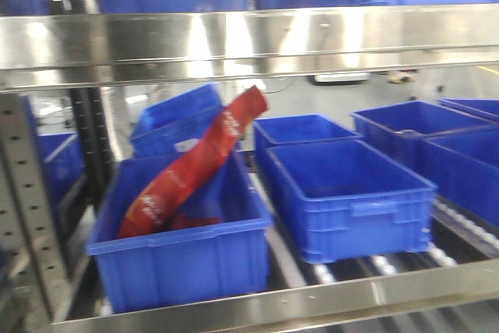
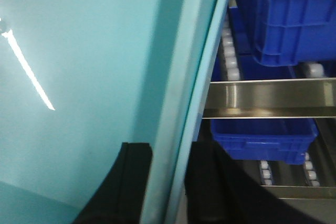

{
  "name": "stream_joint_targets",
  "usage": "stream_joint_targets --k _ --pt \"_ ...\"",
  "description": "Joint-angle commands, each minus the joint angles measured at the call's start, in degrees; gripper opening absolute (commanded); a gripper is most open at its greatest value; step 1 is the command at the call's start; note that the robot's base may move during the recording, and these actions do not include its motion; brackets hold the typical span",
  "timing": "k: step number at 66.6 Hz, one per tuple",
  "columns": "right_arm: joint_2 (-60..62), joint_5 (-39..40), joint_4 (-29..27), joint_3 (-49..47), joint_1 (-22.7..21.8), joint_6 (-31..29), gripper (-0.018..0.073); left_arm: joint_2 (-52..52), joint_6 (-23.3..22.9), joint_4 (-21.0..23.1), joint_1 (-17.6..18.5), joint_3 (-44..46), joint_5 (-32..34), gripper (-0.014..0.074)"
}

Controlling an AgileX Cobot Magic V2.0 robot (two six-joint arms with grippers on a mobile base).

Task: Move two blue bins to right shelf middle
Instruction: 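Turn the base toward the shelf of blue bins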

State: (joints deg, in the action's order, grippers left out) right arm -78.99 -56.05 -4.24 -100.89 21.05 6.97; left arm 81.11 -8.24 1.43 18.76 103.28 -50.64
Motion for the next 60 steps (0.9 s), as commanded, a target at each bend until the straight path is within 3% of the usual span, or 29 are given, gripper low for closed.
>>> stream_joint_targets --k 1,60 --pt "0.77 3.92 -1.74 -0.75 0.28 -1.02 -0.0154 -1.19 0.09 2.36 0.30 0.99 7.17 -0.0111" --pt "0.77 3.92 -1.74 -0.75 0.28 -1.02 -0.0154 -1.19 0.09 2.36 0.30 0.99 7.17 -0.0111"
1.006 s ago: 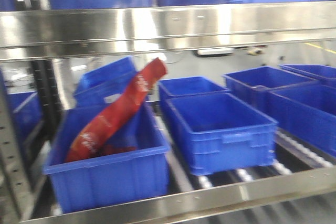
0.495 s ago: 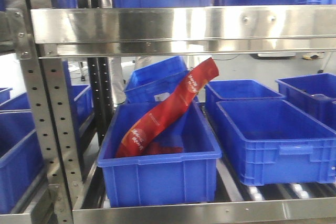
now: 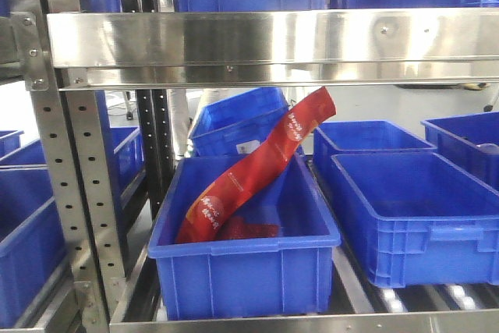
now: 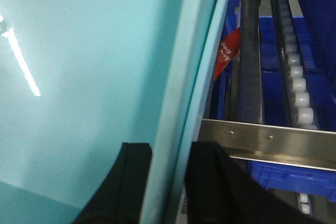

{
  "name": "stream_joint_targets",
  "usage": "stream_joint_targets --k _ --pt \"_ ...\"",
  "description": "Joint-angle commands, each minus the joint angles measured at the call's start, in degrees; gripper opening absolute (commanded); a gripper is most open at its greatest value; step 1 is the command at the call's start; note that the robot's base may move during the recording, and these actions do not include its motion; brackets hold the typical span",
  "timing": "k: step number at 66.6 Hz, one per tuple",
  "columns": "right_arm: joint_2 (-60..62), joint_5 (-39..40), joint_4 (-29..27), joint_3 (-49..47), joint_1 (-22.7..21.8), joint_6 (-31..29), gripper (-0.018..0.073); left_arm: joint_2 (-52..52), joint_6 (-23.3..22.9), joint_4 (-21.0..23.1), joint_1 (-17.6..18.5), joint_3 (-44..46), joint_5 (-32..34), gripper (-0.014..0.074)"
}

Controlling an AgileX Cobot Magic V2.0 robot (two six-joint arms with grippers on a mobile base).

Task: Move two blue bins to right shelf middle
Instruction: 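Turn the base toward the shelf of blue bins, then drive up to the shelf, holding the teal bin above the upper shelf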

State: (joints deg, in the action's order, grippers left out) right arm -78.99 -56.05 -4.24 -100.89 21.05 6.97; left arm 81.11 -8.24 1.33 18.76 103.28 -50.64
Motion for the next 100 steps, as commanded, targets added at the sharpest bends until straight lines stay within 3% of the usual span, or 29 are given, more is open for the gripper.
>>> stream_joint_targets --k 1,100 --pt "0.77 3.92 -1.74 -0.75 0.28 -1.02 -0.0154 -1.19 0.09 2.46 0.30 0.99 7.17 -0.0111" --pt "0.77 3.92 -1.74 -0.75 0.28 -1.02 -0.0154 -1.19 0.09 2.46 0.30 0.99 7.17 -0.0111"
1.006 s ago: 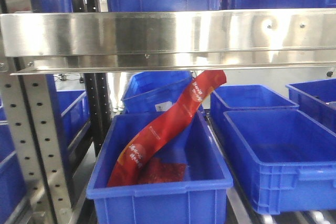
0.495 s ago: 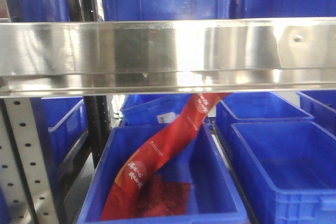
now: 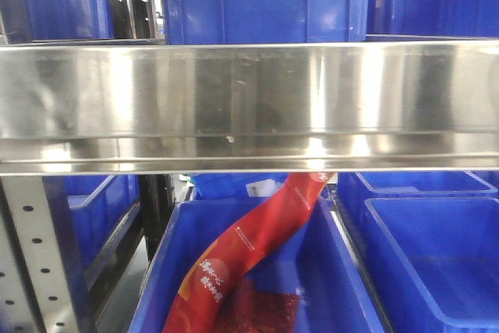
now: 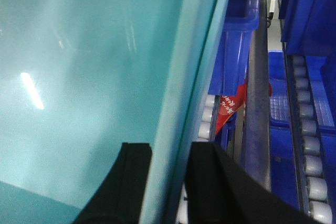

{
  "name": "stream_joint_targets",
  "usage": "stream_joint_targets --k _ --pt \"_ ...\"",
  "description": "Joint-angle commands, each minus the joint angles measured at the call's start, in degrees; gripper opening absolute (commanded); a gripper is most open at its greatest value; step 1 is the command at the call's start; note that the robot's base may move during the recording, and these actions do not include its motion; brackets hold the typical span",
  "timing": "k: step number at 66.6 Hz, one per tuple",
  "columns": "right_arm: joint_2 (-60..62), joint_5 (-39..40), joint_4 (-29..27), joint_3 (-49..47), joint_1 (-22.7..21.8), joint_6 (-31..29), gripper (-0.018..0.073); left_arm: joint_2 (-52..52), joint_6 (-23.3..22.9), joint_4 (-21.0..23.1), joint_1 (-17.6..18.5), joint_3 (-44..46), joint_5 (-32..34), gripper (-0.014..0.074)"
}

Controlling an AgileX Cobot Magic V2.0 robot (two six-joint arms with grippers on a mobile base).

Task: Move two blue bins to right shelf middle
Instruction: 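Drive up to the shelf, holding the teal bin above the upper shelf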

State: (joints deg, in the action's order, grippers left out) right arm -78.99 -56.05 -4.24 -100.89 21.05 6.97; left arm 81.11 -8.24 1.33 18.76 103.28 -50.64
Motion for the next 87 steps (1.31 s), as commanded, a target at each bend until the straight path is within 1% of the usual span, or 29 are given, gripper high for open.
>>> stream_joint_targets --k 1,74,87 --pt "0.77 3.92 -1.74 -0.75 0.28 -1.02 -0.0154 -1.19 0.09 2.46 0.30 0.99 7.17 -0.0111" --pt "0.77 3.92 -1.74 -0.75 0.28 -1.02 -0.0154 -1.19 0.09 2.46 0.30 0.99 7.17 -0.0111" --pt "0.77 5.08 -1.74 -0.75 0.28 -1.02 -0.0154 -1.19 0.09 2.46 0.30 0.99 7.17 -0.0111"
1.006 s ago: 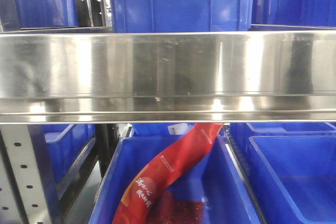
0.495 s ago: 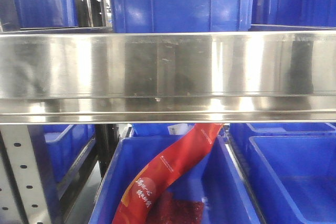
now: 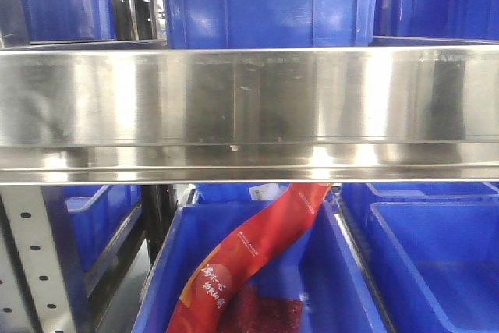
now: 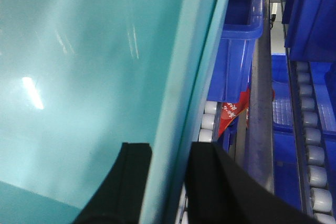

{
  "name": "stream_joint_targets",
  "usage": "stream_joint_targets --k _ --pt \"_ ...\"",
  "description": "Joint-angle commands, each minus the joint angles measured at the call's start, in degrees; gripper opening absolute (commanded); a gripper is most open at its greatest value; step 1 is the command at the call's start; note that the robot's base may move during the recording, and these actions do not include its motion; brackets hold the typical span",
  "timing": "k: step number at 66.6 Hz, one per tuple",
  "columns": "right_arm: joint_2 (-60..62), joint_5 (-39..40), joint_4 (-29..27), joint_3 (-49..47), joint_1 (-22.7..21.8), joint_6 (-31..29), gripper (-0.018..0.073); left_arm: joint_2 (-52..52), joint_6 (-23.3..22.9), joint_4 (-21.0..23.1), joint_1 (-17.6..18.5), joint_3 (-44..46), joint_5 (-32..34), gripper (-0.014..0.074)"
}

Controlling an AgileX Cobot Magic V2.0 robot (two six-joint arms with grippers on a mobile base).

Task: Move two blue bins to right shelf middle
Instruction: 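Drive up to the shelf, holding the teal bin above the upper shelf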

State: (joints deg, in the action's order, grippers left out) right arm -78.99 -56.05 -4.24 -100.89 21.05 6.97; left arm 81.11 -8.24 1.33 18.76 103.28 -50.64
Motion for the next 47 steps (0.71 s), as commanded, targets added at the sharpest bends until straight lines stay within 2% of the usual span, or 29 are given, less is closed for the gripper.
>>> stream_joint_targets --k 1,14,23,31,47 --pt "0.77 5.06 -1.74 -0.75 0.28 -1.02 -0.0154 -1.19 0.09 2.46 0.30 0.99 7.17 -0.0111" --pt "0.77 5.58 -2.40 -0.75 0.28 -1.02 -0.0154 -1.19 0.09 2.64 0.30 0.99 8.10 -0.0111" --pt "-0.04 1.42 -0.81 -0.75 0.28 -1.02 -0.0154 -0.81 0.09 2.64 0.30 0.99 0.81 -0.0111" --pt "-1.88 -2.86 3.15 -0.65 0.28 -1.02 -0.0154 1.22 0.50 2.04 0.30 0.60 -5.91 -0.0111" --pt "-6.66 -2.82 5.24 4.32 0.28 -1.02 -0.0154 7.21 0.50 2.04 0.30 -4.37 -7.64 -0.0111"
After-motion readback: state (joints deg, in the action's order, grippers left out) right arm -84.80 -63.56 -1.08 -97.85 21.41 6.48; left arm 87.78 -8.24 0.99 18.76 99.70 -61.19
